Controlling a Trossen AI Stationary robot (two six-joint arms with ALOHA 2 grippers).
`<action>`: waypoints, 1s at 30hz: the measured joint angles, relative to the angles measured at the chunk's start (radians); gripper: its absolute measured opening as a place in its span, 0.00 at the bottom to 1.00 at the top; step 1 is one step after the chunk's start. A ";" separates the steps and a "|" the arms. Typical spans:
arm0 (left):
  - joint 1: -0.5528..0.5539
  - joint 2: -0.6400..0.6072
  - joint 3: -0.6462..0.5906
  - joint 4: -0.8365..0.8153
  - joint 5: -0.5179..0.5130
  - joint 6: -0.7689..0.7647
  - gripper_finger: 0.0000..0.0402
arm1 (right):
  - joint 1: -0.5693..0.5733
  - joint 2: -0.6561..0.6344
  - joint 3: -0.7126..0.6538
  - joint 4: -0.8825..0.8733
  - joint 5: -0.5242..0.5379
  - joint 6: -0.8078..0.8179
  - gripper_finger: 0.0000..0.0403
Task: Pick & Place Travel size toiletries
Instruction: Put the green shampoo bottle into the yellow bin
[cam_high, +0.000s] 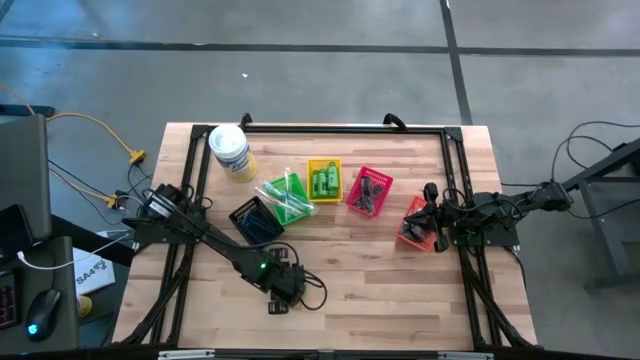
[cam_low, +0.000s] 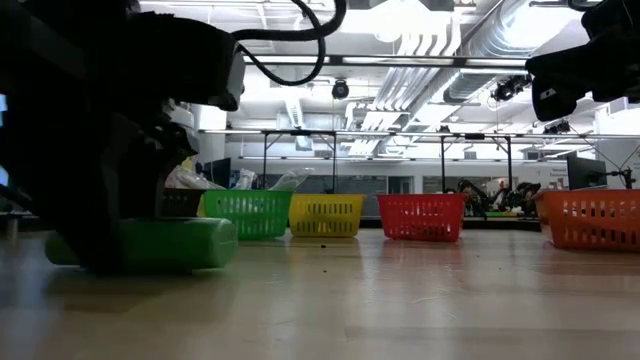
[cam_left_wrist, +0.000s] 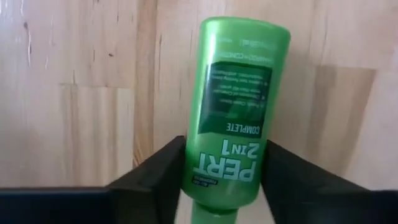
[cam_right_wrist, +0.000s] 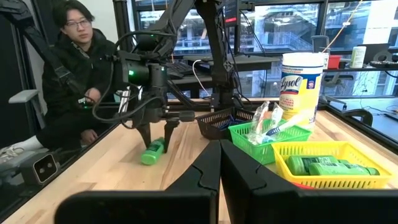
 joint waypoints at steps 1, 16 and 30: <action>0.000 0.002 0.010 -0.016 0.011 0.019 0.41 | 0.000 0.000 0.000 0.000 0.000 0.000 0.00; 0.000 -0.225 0.069 -0.077 -0.134 0.323 0.33 | 0.000 0.000 0.000 -0.006 -0.026 -0.002 0.00; -0.001 -0.719 -0.183 0.096 -0.326 0.456 0.32 | 0.000 0.022 0.000 -0.011 -0.055 -0.003 0.00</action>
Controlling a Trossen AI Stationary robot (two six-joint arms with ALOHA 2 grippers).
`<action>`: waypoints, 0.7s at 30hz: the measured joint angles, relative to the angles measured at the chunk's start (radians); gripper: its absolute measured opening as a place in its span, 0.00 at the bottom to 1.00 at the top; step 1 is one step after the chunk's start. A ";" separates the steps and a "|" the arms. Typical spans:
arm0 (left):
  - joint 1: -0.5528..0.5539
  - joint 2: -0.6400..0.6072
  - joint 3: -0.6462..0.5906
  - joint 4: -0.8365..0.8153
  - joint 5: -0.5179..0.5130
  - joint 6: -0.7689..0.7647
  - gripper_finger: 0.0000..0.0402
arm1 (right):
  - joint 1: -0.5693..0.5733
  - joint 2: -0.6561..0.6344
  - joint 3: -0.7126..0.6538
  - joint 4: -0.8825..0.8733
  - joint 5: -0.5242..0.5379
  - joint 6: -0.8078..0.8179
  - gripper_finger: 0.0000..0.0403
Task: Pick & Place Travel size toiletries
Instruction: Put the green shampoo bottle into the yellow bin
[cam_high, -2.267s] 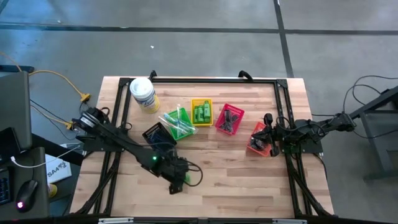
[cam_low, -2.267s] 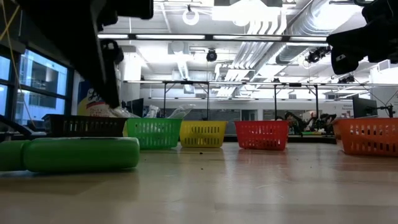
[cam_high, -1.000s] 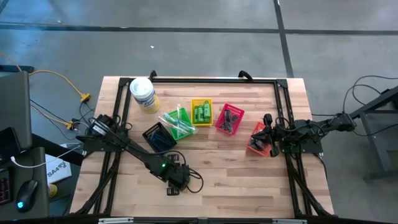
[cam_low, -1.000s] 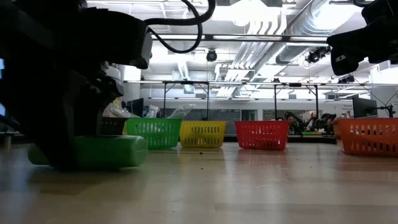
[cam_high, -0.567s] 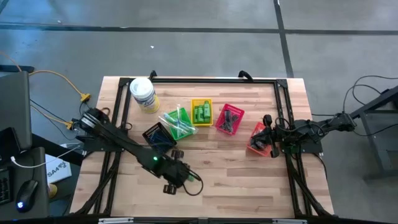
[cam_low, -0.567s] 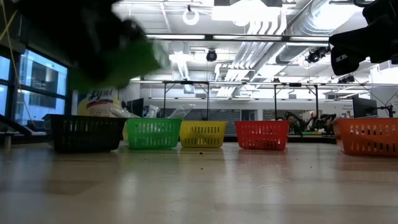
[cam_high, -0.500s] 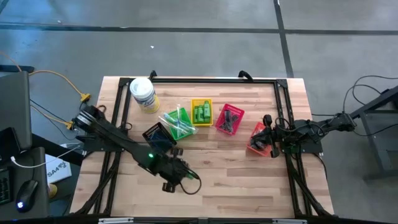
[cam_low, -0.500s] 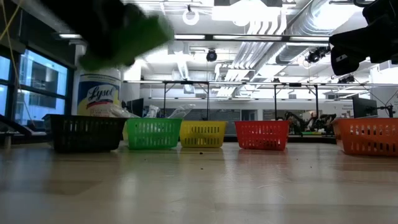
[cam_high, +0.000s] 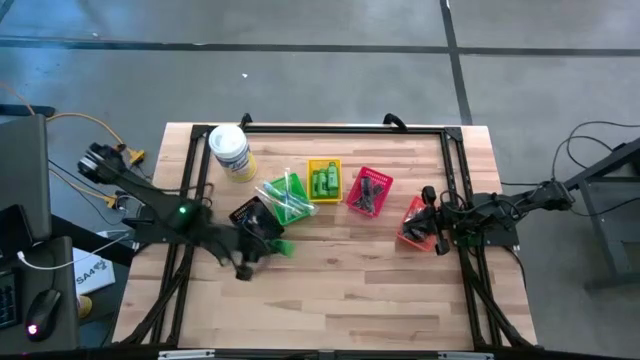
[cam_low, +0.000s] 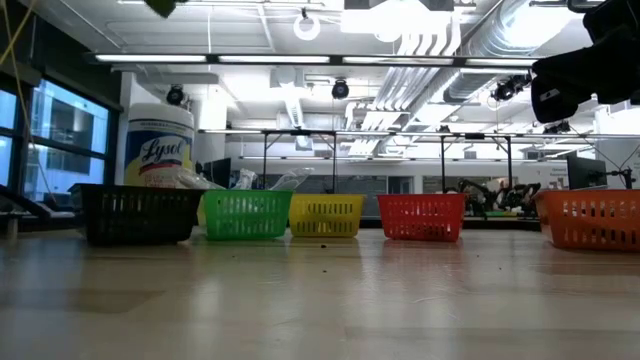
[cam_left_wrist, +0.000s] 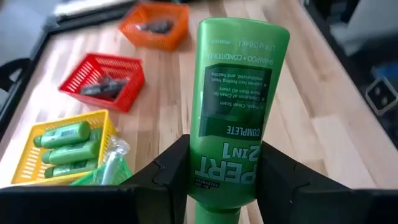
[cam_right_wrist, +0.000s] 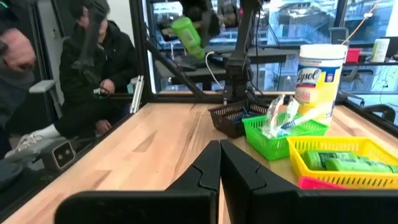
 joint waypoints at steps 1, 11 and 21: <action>0.000 -0.048 -0.057 0.045 -0.003 -0.002 0.32 | 0.000 0.000 0.000 0.000 0.000 0.000 0.00; 0.113 -0.426 -0.537 0.404 0.004 -0.110 0.33 | 0.000 0.004 0.000 0.001 0.002 0.002 0.00; 0.167 -0.560 -0.766 0.605 0.039 -0.101 0.33 | 0.000 0.005 0.000 0.002 0.004 0.003 0.00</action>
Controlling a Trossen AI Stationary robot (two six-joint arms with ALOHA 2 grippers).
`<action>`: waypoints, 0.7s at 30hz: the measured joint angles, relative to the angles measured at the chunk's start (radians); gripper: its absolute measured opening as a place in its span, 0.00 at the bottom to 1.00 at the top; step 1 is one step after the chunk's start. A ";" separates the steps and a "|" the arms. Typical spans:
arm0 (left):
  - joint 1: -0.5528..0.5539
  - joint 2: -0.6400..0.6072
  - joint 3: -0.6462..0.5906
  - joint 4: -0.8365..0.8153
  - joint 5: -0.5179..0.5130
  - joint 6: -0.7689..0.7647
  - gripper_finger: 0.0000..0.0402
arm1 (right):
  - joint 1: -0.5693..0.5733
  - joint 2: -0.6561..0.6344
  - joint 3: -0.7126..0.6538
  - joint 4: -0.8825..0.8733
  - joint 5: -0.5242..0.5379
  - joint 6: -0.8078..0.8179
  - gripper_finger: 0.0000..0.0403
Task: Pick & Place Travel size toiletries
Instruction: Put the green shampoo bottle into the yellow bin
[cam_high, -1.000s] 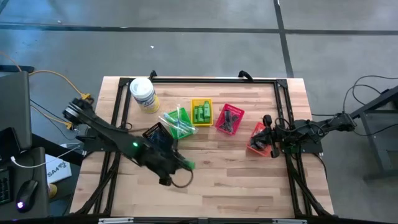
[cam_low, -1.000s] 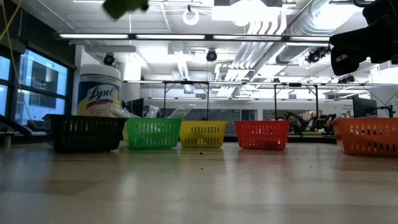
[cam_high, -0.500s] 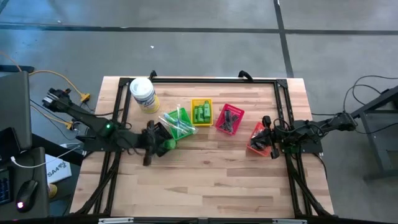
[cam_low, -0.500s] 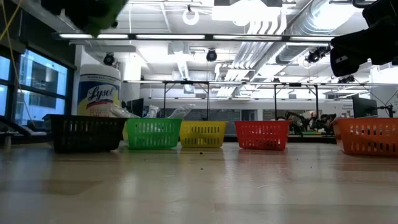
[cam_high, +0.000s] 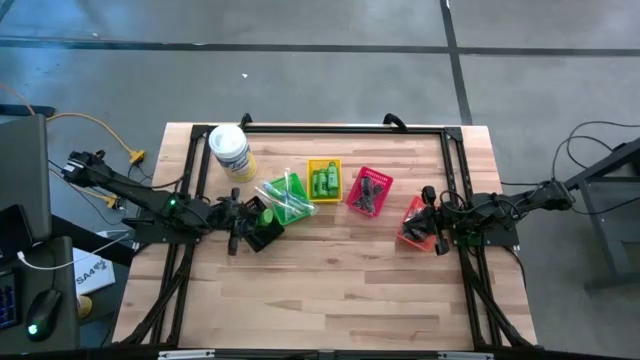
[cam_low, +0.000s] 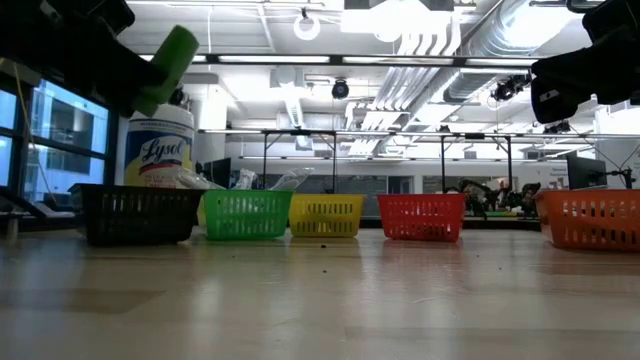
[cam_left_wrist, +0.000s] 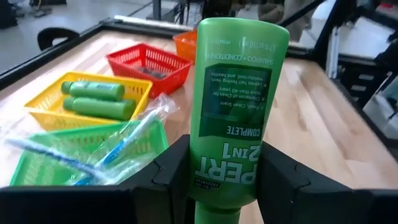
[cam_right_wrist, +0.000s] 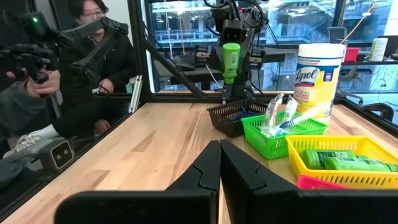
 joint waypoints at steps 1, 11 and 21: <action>0.000 -0.002 -0.006 0.011 0.003 -0.002 0.33 | 0.000 0.000 0.000 0.000 0.000 0.000 0.00; -0.001 -0.001 -0.013 0.006 0.010 0.002 0.33 | 0.000 0.000 0.000 0.000 -0.001 0.000 0.00; -0.001 -0.002 -0.013 -0.037 -0.014 0.015 0.33 | 0.000 0.000 0.000 0.000 -0.001 0.000 0.00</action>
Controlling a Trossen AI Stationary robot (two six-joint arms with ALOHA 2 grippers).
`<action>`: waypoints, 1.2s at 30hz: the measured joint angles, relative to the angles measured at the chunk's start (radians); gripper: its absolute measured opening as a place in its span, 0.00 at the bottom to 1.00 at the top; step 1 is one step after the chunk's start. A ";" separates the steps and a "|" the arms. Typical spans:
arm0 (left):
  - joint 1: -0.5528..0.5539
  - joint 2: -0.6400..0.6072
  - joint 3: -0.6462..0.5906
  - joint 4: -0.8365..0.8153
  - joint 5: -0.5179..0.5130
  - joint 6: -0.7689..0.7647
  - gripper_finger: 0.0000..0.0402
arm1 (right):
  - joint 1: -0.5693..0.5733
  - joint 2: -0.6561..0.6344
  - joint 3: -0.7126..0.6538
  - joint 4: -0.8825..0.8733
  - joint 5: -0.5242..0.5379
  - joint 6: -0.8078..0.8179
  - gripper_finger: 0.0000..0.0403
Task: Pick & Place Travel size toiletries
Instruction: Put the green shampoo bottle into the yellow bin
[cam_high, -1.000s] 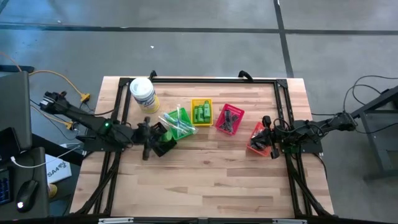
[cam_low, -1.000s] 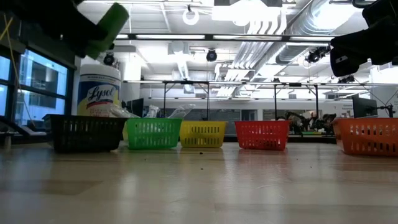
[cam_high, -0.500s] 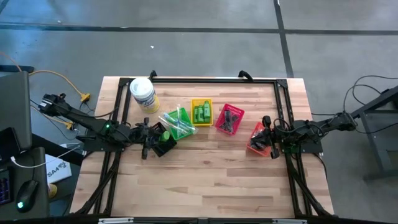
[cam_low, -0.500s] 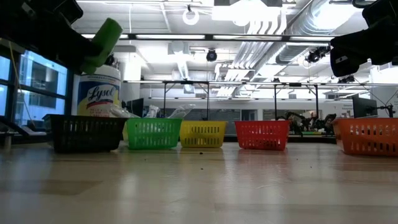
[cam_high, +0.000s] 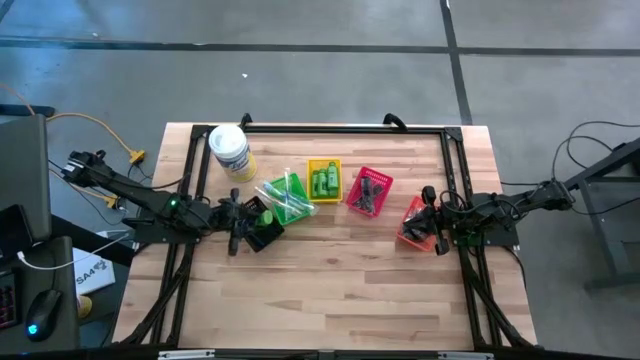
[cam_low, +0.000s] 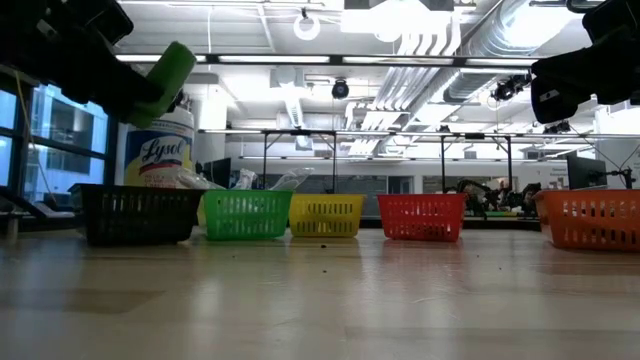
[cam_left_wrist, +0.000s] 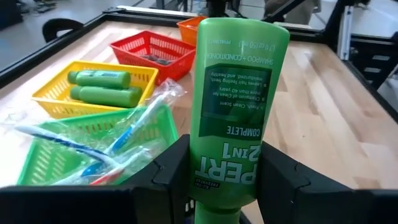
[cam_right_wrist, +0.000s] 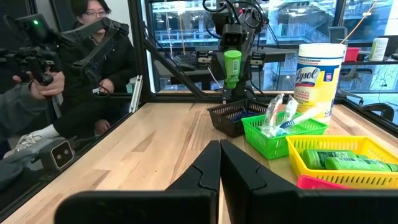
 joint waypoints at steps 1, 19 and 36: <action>0.000 0.000 -0.002 0.001 -0.005 0.000 0.33 | 0.000 0.000 0.000 0.000 0.000 0.000 0.00; 0.000 -0.291 -0.152 0.006 -0.009 0.050 0.33 | 0.000 0.000 0.000 0.000 -0.005 -0.001 0.00; 0.000 -0.200 0.101 -0.206 -0.177 0.045 0.33 | 0.000 0.000 0.000 0.000 0.003 -0.004 0.00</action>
